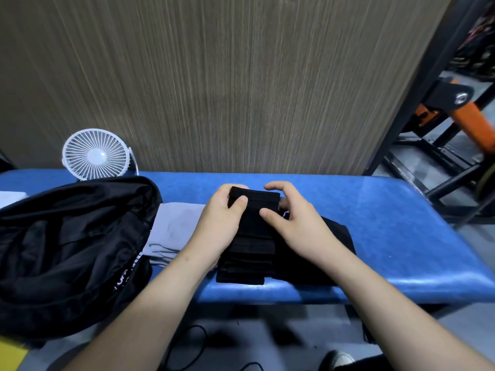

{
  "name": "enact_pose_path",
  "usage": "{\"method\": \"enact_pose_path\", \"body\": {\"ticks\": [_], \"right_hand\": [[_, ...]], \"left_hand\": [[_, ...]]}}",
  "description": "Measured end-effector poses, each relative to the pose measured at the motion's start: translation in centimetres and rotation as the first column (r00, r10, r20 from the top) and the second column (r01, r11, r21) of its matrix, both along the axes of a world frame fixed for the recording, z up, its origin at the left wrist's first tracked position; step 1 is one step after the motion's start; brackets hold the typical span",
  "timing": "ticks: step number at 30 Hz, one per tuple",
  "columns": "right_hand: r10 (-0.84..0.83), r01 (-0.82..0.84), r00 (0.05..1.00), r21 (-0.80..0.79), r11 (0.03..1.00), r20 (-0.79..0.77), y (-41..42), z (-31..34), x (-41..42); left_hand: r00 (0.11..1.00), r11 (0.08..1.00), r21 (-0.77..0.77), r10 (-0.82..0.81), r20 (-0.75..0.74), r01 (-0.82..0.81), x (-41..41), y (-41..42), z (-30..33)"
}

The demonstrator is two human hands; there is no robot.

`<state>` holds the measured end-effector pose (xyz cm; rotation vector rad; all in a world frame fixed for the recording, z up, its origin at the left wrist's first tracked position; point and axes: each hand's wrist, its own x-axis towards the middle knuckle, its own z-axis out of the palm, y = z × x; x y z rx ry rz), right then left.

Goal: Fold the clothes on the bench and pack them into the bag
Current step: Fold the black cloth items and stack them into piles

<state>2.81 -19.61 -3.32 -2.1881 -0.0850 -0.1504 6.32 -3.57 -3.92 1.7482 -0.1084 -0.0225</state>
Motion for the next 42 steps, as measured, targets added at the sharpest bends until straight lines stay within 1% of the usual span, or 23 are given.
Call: {"method": "enact_pose_path", "body": {"ticks": [3, 7, 10, 13, 14, 15, 17, 19, 22, 25, 27, 30, 33, 35, 42], "right_hand": [[-0.024, 0.036, 0.997, -0.161, 0.986, 0.072, 0.0, -0.1, 0.1], [-0.023, 0.059, 0.993, -0.324, 0.944, 0.114, 0.0, -0.6, 0.6], [0.01, 0.049, 0.993, -0.477, 0.878, 0.119, 0.1, -1.0, 0.6], [0.013, 0.054, 0.995, -0.616, 0.786, 0.103, 0.4, -1.4, 0.8], [0.008, 0.059, 0.995, -0.65, 0.757, 0.1, 0.5, -1.6, 0.9], [0.003, 0.066, 0.995, -0.668, 0.742, 0.101, 0.6, -1.8, 0.9], [0.001, 0.078, 0.993, -0.666, 0.742, 0.117, 0.5, -2.0, 0.9], [0.015, 0.08, 0.99, -0.66, 0.747, 0.137, 0.4, -1.9, 0.8], [0.062, 0.065, 0.983, -0.649, 0.758, 0.17, 0.2, -1.3, 0.4], [0.138, 0.01, 0.974, -0.649, 0.76, 0.177, 0.3, -0.7, 0.0], [0.185, -0.052, 0.974, -0.666, 0.744, 0.131, 0.3, -0.7, -0.2], [0.233, -0.136, 0.972, -0.709, 0.692, 0.041, 0.3, -1.1, -0.1], [0.234, -0.175, 0.972, -0.715, 0.677, -0.016, 0.3, -1.3, 0.0], [0.232, -0.182, 0.972, -0.729, 0.66, -0.033, 0.4, -1.3, 0.1], [0.198, -0.193, 0.977, -0.732, 0.654, -0.08, 0.8, -1.3, 0.5]], "left_hand": [[0.996, 0.998, 0.063, 0.027, 0.079, -0.032, 0.0, 0.0, -0.5], [0.976, 0.973, 0.228, -0.007, 0.218, -0.044, 0.3, 0.2, -0.9], [0.965, 0.919, 0.383, -0.012, 0.262, -0.092, 0.4, 0.0, -1.5], [0.959, 0.864, 0.497, -0.074, 0.275, -0.076, 0.6, -0.2, -2.3], [0.952, 0.83, 0.55, -0.092, 0.294, -0.09, 0.7, -0.3, -2.6], [0.942, 0.783, 0.61, -0.105, 0.32, -0.121, 0.7, -0.3, -2.8], [0.922, 0.688, 0.7, -0.12, 0.369, -0.191, 0.7, -0.2, -2.8], [0.911, 0.641, 0.737, -0.141, 0.386, -0.213, 0.5, 0.1, -2.7], [0.895, 0.631, 0.743, -0.17, 0.413, -0.223, 0.2, 0.5, -2.4], [0.865, 0.621, 0.748, -0.215, 0.452, -0.236, -0.1, 1.0, -2.3], [0.859, 0.61, 0.758, -0.238, 0.454, -0.231, -0.3, 1.3, -2.4], [0.859, 0.581, 0.782, -0.26, 0.441, -0.226, -0.4, 1.7, -3.0], [0.848, 0.503, 0.816, -0.266, 0.459, -0.285, -0.8, 1.8, -3.7], [0.836, 0.478, 0.818, -0.264, 0.481, -0.32, -1.2, 1.5, -4.2], [0.862, 0.412, 0.867, -0.29, 0.416, -0.28, -1.2, 1.3, -5.6]]}}
